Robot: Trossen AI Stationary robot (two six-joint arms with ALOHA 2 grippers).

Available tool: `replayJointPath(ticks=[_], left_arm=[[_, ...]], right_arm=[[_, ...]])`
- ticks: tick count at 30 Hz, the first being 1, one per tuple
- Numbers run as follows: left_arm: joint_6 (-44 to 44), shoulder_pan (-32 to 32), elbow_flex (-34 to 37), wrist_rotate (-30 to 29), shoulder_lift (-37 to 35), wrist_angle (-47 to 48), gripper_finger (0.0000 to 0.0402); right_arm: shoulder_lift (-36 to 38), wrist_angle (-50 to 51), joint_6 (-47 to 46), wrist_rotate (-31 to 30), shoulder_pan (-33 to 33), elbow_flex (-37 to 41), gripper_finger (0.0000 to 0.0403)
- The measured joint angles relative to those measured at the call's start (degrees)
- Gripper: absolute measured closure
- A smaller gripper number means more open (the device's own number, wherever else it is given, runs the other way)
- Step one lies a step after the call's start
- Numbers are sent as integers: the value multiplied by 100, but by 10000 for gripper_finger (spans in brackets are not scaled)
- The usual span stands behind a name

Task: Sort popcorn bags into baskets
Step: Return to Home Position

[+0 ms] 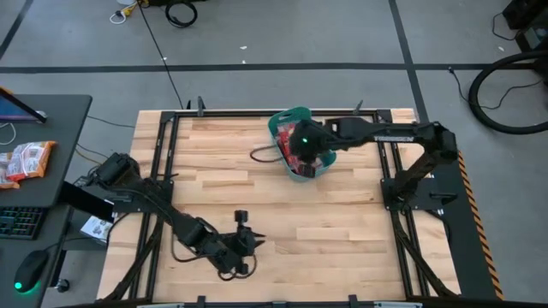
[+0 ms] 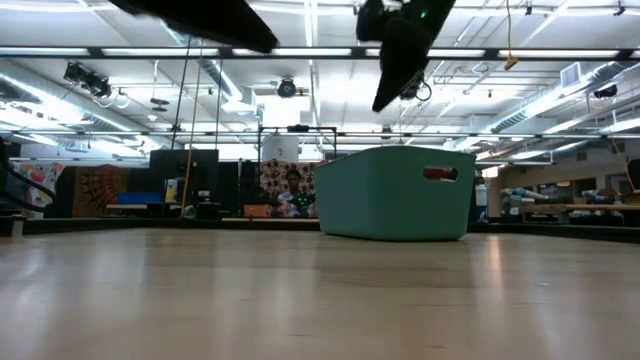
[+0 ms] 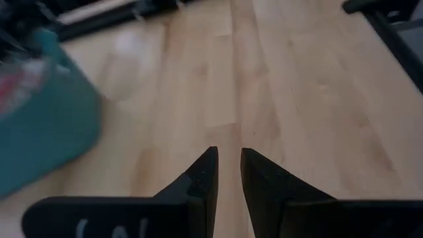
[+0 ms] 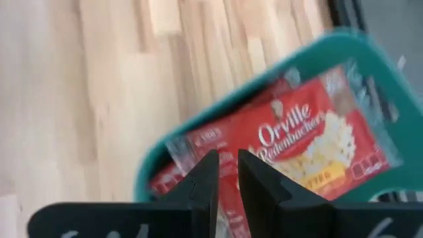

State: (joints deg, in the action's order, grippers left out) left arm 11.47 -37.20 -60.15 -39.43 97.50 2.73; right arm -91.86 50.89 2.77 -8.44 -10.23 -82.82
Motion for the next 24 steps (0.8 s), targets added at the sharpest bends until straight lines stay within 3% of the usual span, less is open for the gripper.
replayJointPath(ticks=[3, 7, 14, 18, 24], left_arm=[[14, -154, -4, -398, -377, 432, 331], [-146, -159, 175, -400, -771, 464, 336], [-348, 348, 1012, 396, -1433, -72, 369], [-324, 652, 1481, 423, -2074, -134, 394], [-431, 892, 2285, 277, -3134, -601, 392]], right_arm=[[365, -368, -77, -145, 299, 326, 347], [957, -1157, -345, -189, 543, 1130, 357], [1881, -2288, -1059, -182, 995, 2699, 363], [2339, -2523, -1454, -221, 1350, 3253, 364], [3093, -3041, -1808, -636, 2030, 3911, 364]])
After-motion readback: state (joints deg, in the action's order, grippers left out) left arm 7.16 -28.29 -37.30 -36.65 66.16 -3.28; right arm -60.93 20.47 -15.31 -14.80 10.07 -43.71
